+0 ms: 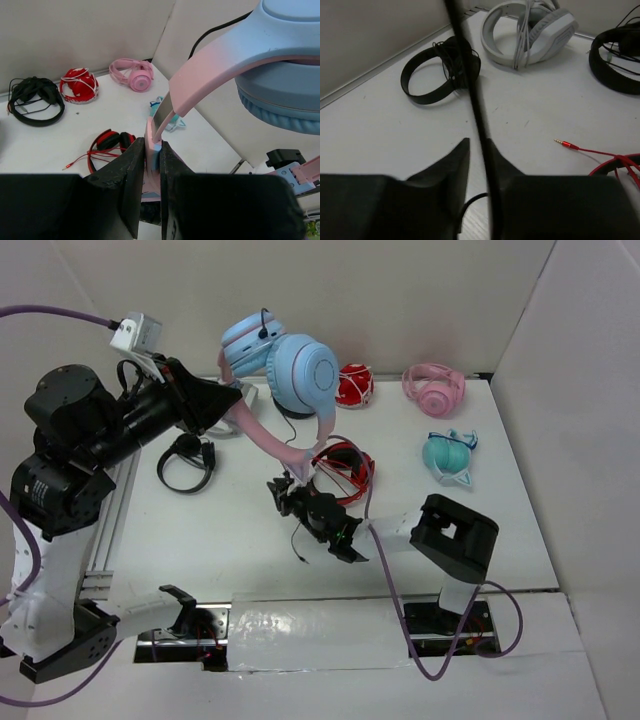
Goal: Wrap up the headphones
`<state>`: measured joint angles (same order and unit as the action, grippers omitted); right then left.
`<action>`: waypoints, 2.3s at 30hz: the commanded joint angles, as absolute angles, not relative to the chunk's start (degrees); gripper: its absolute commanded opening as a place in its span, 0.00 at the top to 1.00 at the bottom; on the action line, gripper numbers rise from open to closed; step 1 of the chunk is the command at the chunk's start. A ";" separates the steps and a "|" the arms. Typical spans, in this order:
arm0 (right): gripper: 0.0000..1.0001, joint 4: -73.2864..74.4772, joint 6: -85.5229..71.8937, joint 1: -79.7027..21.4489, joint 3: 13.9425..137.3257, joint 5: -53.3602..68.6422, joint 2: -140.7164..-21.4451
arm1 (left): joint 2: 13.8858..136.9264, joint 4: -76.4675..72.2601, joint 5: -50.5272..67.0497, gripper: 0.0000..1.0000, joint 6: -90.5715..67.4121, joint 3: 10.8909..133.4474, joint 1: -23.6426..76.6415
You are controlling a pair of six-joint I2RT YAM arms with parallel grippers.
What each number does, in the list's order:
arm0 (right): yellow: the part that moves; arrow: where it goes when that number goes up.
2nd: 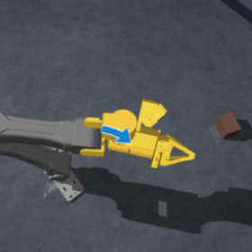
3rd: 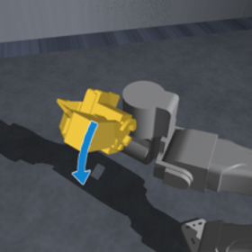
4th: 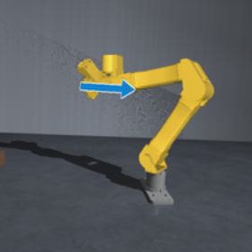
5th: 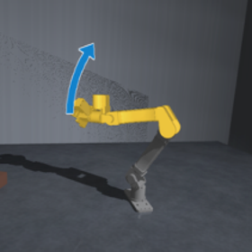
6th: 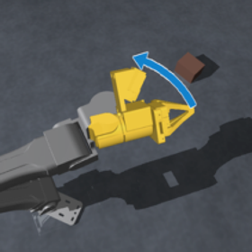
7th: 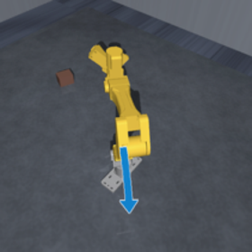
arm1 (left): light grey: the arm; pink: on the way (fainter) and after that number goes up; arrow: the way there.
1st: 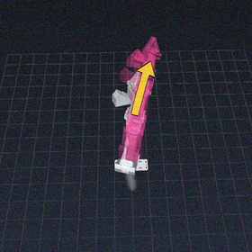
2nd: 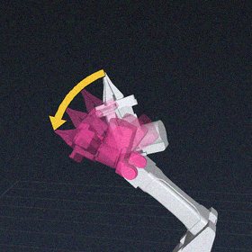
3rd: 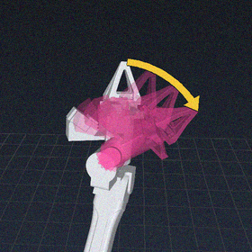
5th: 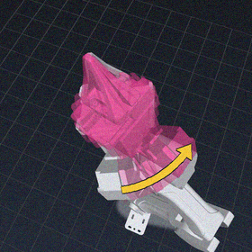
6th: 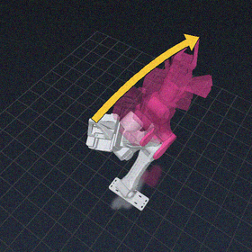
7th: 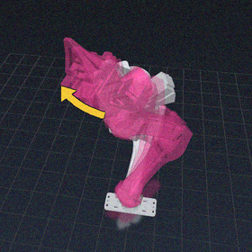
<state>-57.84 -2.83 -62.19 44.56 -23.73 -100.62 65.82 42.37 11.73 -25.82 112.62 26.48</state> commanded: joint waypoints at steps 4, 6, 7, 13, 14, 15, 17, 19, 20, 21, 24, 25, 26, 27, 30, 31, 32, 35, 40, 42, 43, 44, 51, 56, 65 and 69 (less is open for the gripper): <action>1.00 -48.27 -6.66 -62.14 40.55 -14.00 -92.04 | 65.74 35.16 5.04 1.00 -28.30 111.10 26.72; 1.00 -45.63 -9.30 -63.36 36.67 -14.49 -87.22 | 67.75 35.07 2.56 1.00 -28.21 110.48 26.72; 1.00 -44.48 -10.71 -63.89 32.91 -18.33 -85.62 | 68.72 35.07 0.98 1.00 -28.04 110.57 26.63; 1.00 -26.57 -28.36 -61.89 27.59 -33.30 -73.58 | 77.16 37.96 -8.70 1.00 -27.95 115.39 22.77; 1.00 -24.19 -28.65 -61.27 27.60 -34.09 -71.04 | 77.69 38.14 -8.27 1.00 -27.86 115.75 21.89; 1.00 -20.34 -28.74 -61.09 27.60 -35.49 -70.23 | 78.65 38.32 -7.91 1.00 -27.86 116.10 20.06; 1.00 -16.11 -29.61 -61.35 27.33 -40.14 -67.52 | 79.36 38.67 -8.61 1.00 -28.04 116.45 18.12; 1.00 -8.04 -34.41 -61.26 26.89 -44.62 -65.40 | 80.33 39.46 -9.14 1.00 -29.08 116.72 13.73; 1.00 -6.17 -34.45 -61.35 26.89 -45.87 -64.69 | 80.59 39.46 -9.14 1.00 -29.09 116.81 12.49; 1.00 -4.41 -36.54 -61.17 27.16 -46.92 -64.34 | 80.60 39.29 -7.57 1.00 -28.92 116.63 11.35; 1.00 3.76 -38.40 -62.92 28.91 -51.31 -63.19 | 81.38 36.31 -7.20 1.00 -26.55 115.31 8.44; 1.00 5.87 -38.76 -65.45 29.70 -52.89 -63.37 | 82.17 35.95 -7.90 1.00 -26.02 115.57 8.09; 1.00 11.37 -39.54 -66.96 31.88 -54.56 -63.80 | 83.66 35.51 -8.87 1.00 -25.15 115.84 7.39; 1.00 14.73 -42.34 -68.71 33.30 -58.67 -64.24 | 84.45 35.59 -10.27 1.00 -24.09 116.54 6.86; 1.00 25.38 -44.91 -76.88 39.18 -65.29 -67.93 | 87.01 35.60 -10.81 1.00 -22.51 115.85 5.72; 1.00 29.58 -44.91 -78.73 40.77 -66.78 -70.20 | 87.53 34.99 -10.46 1.00 -22.06 114.97 5.54; 1.00 31.27 -44.65 -81.71 44.09 -68.01 -71.36 | 87.71 33.59 -10.28 1.00 -21.45 113.92 5.62; 1.00 37.60 -42.29 -85.33 51.20 -73.02 -76.36 | 89.20 32.70 -11.25 1.00 -20.22 111.45 6.67; 1.00 36.85 -33.16 -86.05 57.74 -73.39 -76.03 | 91.23 28.57 -18.54 1.00 -14.95 107.59 12.91; 1.00 26.70 -20.70 -85.17 57.22 -66.94 -71.93 | 91.84 27.16 -18.90 1.00 -13.45 105.39 14.93; 1.00 22.63 -11.78 -84.30 55.91 -62.97 -70.07 | 92.02 26.72 -16.90 1.00 -12.14 104.68 15.55; 1.00 19.11 -7.60 -83.42 55.12 -57.71 -65.87 | 92.20 26.02 -15.66 1.00 -11.17 102.68 16.25; 1.00 15.46 7.81 -69.36 57.99 -26.73 -54.41 | 91.93 12.24 -19.69 1.00 3.50 89.57 27.41; 1.00 18.36 15.46 -64.70 62.66 -20.24 -54.84 | 93.08 12.75 -15.47 1.00 6.06 86.67 32.16; 1.00 20.84 20.30 -51.78 69.00 -14.97 -57.05 | 88.34 6.86 -13.27 1.00 13.09 75.95 43.40; 1.00 17.15 23.63 -44.05 67.86 -7.41 -53.37 | 83.16 4.84 -10.21 1.00 14.76 70.42 46.75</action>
